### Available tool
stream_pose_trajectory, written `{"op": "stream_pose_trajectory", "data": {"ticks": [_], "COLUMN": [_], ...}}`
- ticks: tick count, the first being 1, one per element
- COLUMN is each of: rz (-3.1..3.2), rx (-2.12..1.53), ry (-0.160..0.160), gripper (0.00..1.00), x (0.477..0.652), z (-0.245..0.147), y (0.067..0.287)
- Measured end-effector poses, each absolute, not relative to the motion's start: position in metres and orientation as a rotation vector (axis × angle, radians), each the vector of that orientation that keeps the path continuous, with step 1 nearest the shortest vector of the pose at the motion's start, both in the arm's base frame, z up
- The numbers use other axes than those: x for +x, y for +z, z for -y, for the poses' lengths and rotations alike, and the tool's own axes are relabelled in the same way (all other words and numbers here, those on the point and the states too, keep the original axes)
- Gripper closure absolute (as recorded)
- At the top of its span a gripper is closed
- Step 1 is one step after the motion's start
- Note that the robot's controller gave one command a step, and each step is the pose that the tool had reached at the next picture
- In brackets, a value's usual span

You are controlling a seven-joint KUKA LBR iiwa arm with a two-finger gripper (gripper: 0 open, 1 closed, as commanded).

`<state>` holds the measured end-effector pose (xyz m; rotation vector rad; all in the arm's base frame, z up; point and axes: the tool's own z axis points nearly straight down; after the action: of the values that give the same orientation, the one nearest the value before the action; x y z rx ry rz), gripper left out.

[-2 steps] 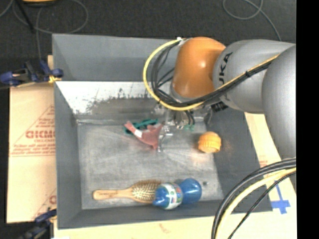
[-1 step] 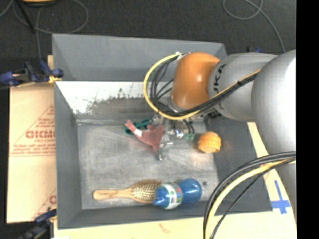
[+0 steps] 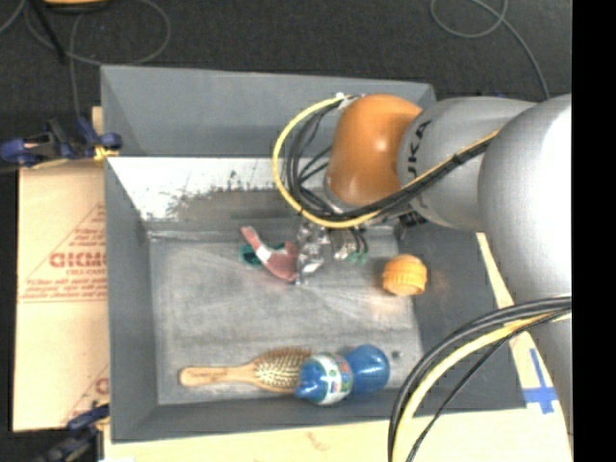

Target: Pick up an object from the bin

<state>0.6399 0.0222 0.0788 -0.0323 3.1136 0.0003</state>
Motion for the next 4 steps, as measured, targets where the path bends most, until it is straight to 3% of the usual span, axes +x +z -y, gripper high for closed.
{"op": "stream_pose_trajectory", "data": {"ticks": [2, 4], "rz": [-3.122, -3.138], "rx": [-0.03, -0.031], "ry": [0.001, 0.001], "gripper": [1.0, 1.0], "x": [0.639, 0.637], "z": [-0.022, -0.022], "y": [0.082, 0.104]}}
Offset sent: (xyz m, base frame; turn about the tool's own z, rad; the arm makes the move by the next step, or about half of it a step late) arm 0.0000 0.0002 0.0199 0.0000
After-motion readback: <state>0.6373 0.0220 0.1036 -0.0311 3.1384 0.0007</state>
